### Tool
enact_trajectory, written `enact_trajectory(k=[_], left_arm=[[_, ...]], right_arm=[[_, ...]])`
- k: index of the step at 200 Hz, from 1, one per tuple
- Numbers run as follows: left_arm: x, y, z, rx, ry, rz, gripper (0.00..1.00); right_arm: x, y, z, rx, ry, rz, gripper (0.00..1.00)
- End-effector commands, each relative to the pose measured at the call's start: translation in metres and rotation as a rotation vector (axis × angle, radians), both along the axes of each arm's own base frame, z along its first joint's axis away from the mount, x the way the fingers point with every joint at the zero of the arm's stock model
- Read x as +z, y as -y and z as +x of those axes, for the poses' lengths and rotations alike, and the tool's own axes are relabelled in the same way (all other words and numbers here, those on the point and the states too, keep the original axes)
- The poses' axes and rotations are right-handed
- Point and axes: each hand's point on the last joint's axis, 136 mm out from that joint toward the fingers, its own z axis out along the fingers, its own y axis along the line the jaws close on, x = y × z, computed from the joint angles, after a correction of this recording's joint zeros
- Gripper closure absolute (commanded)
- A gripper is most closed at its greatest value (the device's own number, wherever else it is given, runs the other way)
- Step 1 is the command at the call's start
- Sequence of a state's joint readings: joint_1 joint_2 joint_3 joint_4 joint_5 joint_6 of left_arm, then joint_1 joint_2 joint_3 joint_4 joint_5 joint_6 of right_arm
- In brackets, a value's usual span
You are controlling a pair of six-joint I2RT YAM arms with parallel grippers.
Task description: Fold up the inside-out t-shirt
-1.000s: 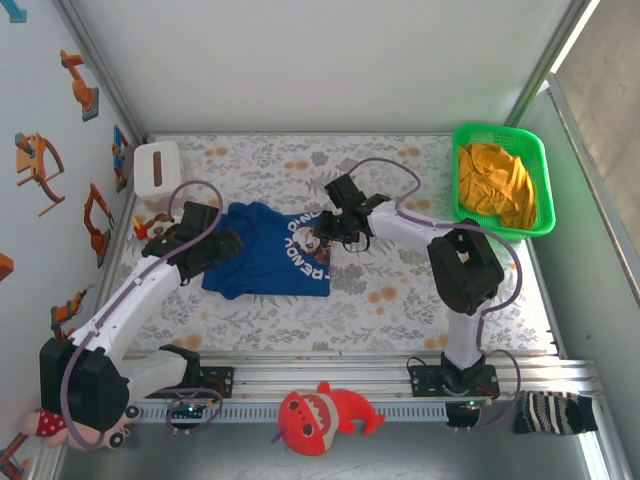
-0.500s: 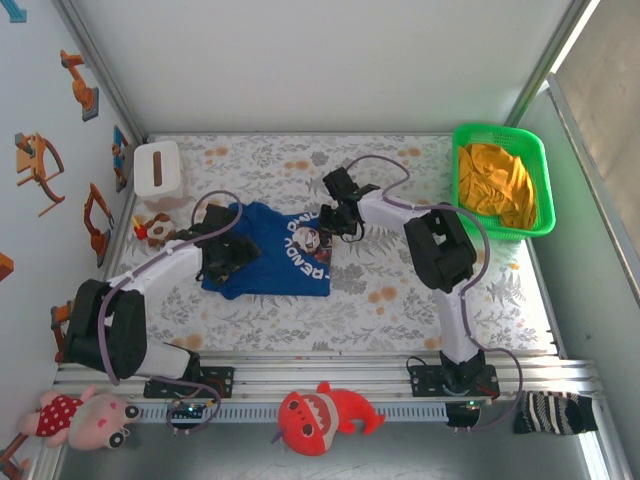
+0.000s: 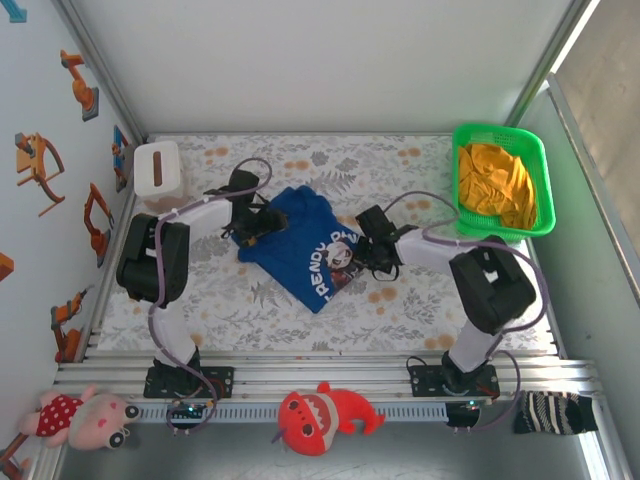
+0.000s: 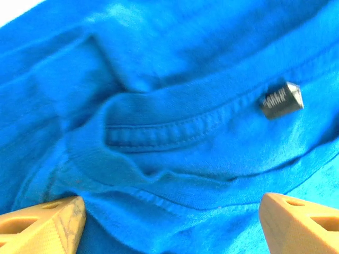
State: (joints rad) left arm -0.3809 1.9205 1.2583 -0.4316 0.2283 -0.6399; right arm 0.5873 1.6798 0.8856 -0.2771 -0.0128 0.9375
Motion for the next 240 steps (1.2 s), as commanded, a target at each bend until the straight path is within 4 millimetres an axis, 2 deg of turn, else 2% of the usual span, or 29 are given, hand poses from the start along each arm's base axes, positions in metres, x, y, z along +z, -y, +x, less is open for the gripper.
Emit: enact_trajectory(k=[1,21,36,43,56,67,82,97,122,146,167,187,216,240], left_arm=[[0.001,0.035,0.019,-0.153,0.036,-0.085,0.16],[0.012,0.060,0.042,-0.212,0.085,-0.131,0.16],[0.028,0.070,0.060,-0.236,0.130,-0.158,0.16],[0.037,0.072,0.068,-0.242,0.150,-0.165,0.16],[0.061,0.070,0.081,-0.242,0.193,-0.184,0.16],[0.083,0.063,0.089,-0.226,0.223,-0.195,0.16],[0.106,0.048,0.091,-0.182,0.232,-0.202,0.16],[0.114,0.034,0.081,-0.138,0.191,-0.207,0.16],[0.102,0.022,0.050,-0.113,0.065,-0.192,0.22],[0.080,0.015,0.028,-0.076,-0.013,-0.182,0.24],[0.065,0.012,0.015,-0.026,-0.074,-0.204,0.24],[0.054,0.008,0.010,0.030,-0.109,-0.219,0.25],[0.044,0.001,0.010,0.082,-0.132,-0.223,0.26],[0.040,0.003,0.013,0.092,-0.143,-0.238,0.28]], right_arm=[[-0.018,0.025,-0.046,-0.123,-0.038,-0.056,1.00],[-0.016,0.013,-0.075,-0.116,-0.030,-0.024,1.00],[-0.006,0.000,-0.088,-0.088,-0.014,-0.015,0.76],[0.001,-0.005,-0.091,-0.074,-0.003,-0.009,0.68],[0.021,-0.011,-0.090,-0.050,0.032,-0.001,0.60],[0.041,-0.012,-0.085,-0.024,0.070,0.000,0.58],[0.071,-0.010,-0.072,0.007,0.135,-0.025,0.55],[0.099,-0.007,-0.054,0.045,0.185,-0.047,0.55],[0.131,0.003,-0.008,0.079,0.244,-0.059,0.55],[0.146,0.012,0.041,0.117,0.283,-0.071,0.56],[0.143,0.013,0.075,0.153,0.269,-0.060,0.58],[0.130,0.006,0.090,0.170,0.238,-0.044,0.61],[0.104,-0.010,0.094,0.148,0.196,0.039,0.65],[0.081,-0.015,0.084,0.105,0.161,0.111,0.67]])
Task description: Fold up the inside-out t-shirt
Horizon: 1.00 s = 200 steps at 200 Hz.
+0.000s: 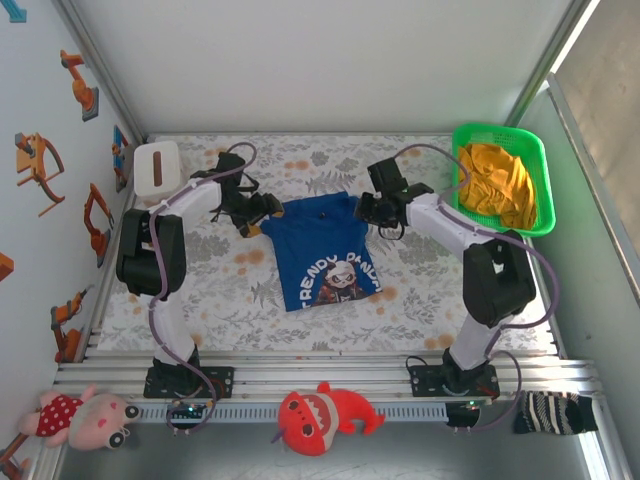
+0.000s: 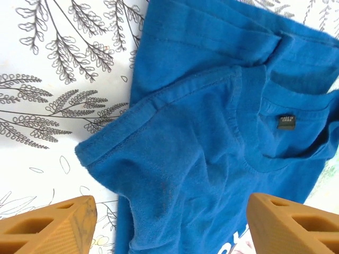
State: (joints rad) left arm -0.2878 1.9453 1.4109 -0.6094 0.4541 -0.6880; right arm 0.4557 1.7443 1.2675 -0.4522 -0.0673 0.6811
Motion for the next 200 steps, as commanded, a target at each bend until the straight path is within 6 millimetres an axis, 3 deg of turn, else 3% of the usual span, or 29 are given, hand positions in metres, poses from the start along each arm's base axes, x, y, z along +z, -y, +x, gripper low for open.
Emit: enact_trajectory(k=[1,28,88,108,137,156,200], left_arm=[[0.003,0.004,0.005,0.034,-0.009,-0.043,0.28],[0.000,0.007,0.008,0.037,-0.017,-0.063,0.31],[-0.016,0.008,0.005,0.032,-0.047,-0.057,0.38],[-0.021,0.009,0.007,0.016,-0.047,-0.057,0.49],[-0.024,0.014,0.014,-0.022,-0.025,-0.064,0.79],[-0.012,0.022,0.024,-0.054,0.036,-0.104,1.00],[0.051,0.045,0.043,-0.143,0.396,-0.239,1.00]], right_arm=[[-0.009,-0.013,-0.007,-0.008,-0.015,0.099,0.67],[-0.026,-0.011,-0.020,-0.040,-0.044,0.126,0.67],[-0.044,-0.012,-0.036,-0.066,-0.071,0.137,0.68],[-0.053,-0.011,-0.040,-0.079,-0.087,0.136,0.69],[-0.068,-0.006,-0.045,-0.104,-0.114,0.121,0.70],[-0.079,-0.002,-0.049,-0.116,-0.136,0.102,0.71],[-0.100,0.007,-0.060,-0.135,-0.179,0.060,0.71]])
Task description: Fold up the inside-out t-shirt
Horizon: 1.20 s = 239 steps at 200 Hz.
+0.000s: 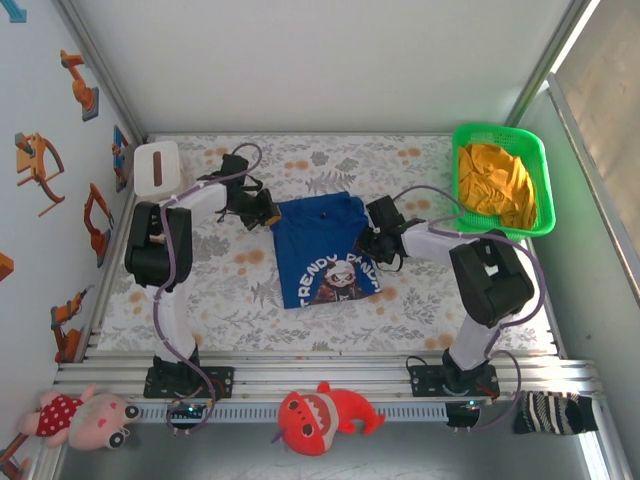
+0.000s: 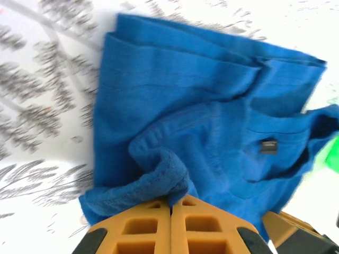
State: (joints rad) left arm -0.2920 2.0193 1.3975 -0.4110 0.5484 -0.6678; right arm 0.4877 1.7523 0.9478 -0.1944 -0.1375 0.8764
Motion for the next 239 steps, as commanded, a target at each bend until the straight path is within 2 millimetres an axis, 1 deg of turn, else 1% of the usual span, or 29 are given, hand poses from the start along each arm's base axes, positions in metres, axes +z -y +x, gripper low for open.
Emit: enact_trajectory(k=[1,10,21,31,40,53,67,79,90,97,115,124,135,155,172,188,199,214,230,239], left_arm=[[0.066,0.021,0.019,-0.078,0.318,-0.137,1.00],[0.077,0.024,0.022,-0.079,0.400,-0.183,1.00],[0.086,0.027,0.023,-0.083,0.470,-0.244,1.00],[0.088,0.030,0.024,-0.085,0.505,-0.299,1.00],[0.086,0.032,0.023,-0.082,0.514,-0.352,1.00],[0.079,0.033,0.024,-0.063,0.508,-0.432,1.00],[0.065,0.027,0.030,-0.007,0.487,-0.508,1.00],[0.049,0.016,0.035,0.065,0.455,-0.561,1.00],[0.042,0.004,0.041,0.128,0.450,-0.615,1.00],[0.033,-0.004,0.043,0.171,0.430,-0.638,1.00],[0.022,-0.023,0.049,0.253,0.417,-0.678,1.00],[0.018,-0.029,0.049,0.276,0.408,-0.675,1.00],[0.016,-0.032,0.048,0.282,0.403,-0.665,1.00],[0.014,-0.034,0.044,0.273,0.389,-0.624,0.84],[0.020,-0.034,0.042,0.258,0.389,-0.590,0.63],[0.030,-0.034,0.042,0.239,0.404,-0.555,0.52],[0.037,-0.035,0.042,0.228,0.411,-0.521,0.49],[0.047,-0.038,0.042,0.219,0.421,-0.471,0.47],[0.060,-0.041,0.041,0.211,0.420,-0.405,0.47],[0.063,-0.041,0.038,0.204,0.386,-0.342,0.46]], right_arm=[[-0.017,0.009,-0.008,-0.029,-0.034,-0.042,0.71],[-0.020,0.010,-0.009,-0.033,-0.042,-0.048,0.71],[-0.024,0.011,-0.010,-0.036,-0.052,-0.057,0.72],[-0.027,0.013,-0.012,-0.037,-0.060,-0.064,0.72],[-0.028,0.014,-0.011,-0.041,-0.062,-0.070,0.72],[-0.030,0.015,-0.012,-0.043,-0.068,-0.077,0.72],[-0.032,0.016,-0.013,-0.047,-0.074,-0.081,0.72],[-0.032,0.016,-0.013,-0.047,-0.076,-0.082,0.72],[-0.031,0.016,-0.013,-0.048,-0.077,-0.084,0.72],[-0.031,0.017,-0.013,-0.049,-0.078,-0.086,0.72],[-0.031,0.017,-0.013,-0.050,-0.080,-0.089,0.72],[-0.032,0.017,-0.013,-0.049,-0.082,-0.092,0.72],[-0.032,0.017,-0.013,-0.048,-0.084,-0.092,0.72],[-0.032,0.017,-0.013,-0.052,-0.086,-0.095,0.72],[-0.033,0.017,-0.012,-0.053,-0.090,-0.097,0.72],[-0.033,0.017,-0.012,-0.051,-0.091,-0.096,0.72],[-0.032,0.016,-0.012,-0.049,-0.089,-0.092,0.72],[-0.026,0.014,-0.010,-0.041,-0.076,-0.080,0.72],[-0.008,0.008,-0.003,-0.010,-0.038,-0.063,0.72],[0.006,0.006,0.002,0.009,-0.009,-0.059,0.72]])
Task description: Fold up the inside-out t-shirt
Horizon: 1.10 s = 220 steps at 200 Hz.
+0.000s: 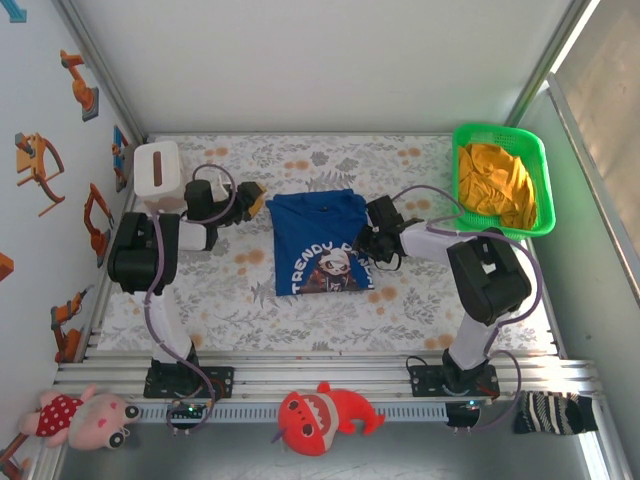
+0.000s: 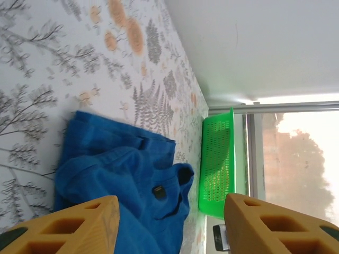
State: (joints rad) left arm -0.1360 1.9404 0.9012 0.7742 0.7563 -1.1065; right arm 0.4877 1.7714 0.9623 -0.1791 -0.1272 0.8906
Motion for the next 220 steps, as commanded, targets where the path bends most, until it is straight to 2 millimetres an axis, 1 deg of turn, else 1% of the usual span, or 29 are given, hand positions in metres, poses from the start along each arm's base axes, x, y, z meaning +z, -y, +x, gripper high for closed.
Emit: enact_trajectory(k=[1,6,15,22,36,41,50,66,84,91,93,110,129,160,204,220], left_arm=[[0.015,-0.004,-0.003,-0.015,-0.017,0.159,0.45],[0.012,-0.003,-0.007,-0.023,-0.061,0.198,0.45],[0.015,-0.001,-0.011,-0.042,-0.109,0.263,0.44],[0.006,-0.001,-0.020,-0.060,-0.191,0.332,0.43],[-0.003,0.000,-0.032,-0.095,-0.297,0.438,0.41],[-0.005,0.001,-0.036,-0.112,-0.323,0.454,0.40],[-0.006,0.004,-0.038,-0.129,-0.348,0.471,0.38],[-0.007,0.005,-0.037,-0.148,-0.360,0.516,0.35],[-0.007,0.008,-0.034,-0.187,-0.354,0.570,0.33],[-0.009,0.008,-0.036,-0.207,-0.364,0.591,0.33],[-0.008,0.008,-0.033,-0.207,-0.355,0.597,0.33],[-0.016,0.009,-0.034,-0.243,-0.369,0.635,0.33],[-0.024,0.011,-0.032,-0.267,-0.384,0.640,0.32],[-0.031,0.018,-0.025,-0.294,-0.377,0.642,0.32],[-0.037,0.024,-0.017,-0.315,-0.360,0.649,0.32],[-0.042,0.025,-0.016,-0.318,-0.364,0.647,0.33]], right_arm=[[0.010,0.007,-0.004,0.028,-0.013,-0.059,0.72],[0.019,0.006,0.000,0.039,0.006,-0.060,0.72],[0.038,0.006,0.009,0.057,0.042,-0.063,0.72],[0.051,0.007,0.015,0.070,0.067,-0.077,0.72],[0.073,0.013,0.029,0.092,0.108,-0.120,0.71],[0.078,0.015,0.033,0.104,0.116,-0.138,0.70],[0.086,0.019,0.043,0.120,0.128,-0.168,0.66],[0.093,0.022,0.060,0.150,0.146,-0.202,0.60],[0.092,0.021,0.078,0.188,0.148,-0.226,0.57],[0.090,0.021,0.085,0.201,0.149,-0.239,0.56],[0.090,0.020,0.087,0.206,0.149,-0.242,0.56],[0.084,0.015,0.100,0.236,0.148,-0.257,0.56],[0.072,0.011,0.112,0.254,0.134,-0.260,0.56],[0.056,0.004,0.124,0.274,0.116,-0.246,0.59],[0.043,-0.002,0.134,0.276,0.101,-0.236,0.63],[0.039,-0.003,0.137,0.272,0.095,-0.229,0.67]])
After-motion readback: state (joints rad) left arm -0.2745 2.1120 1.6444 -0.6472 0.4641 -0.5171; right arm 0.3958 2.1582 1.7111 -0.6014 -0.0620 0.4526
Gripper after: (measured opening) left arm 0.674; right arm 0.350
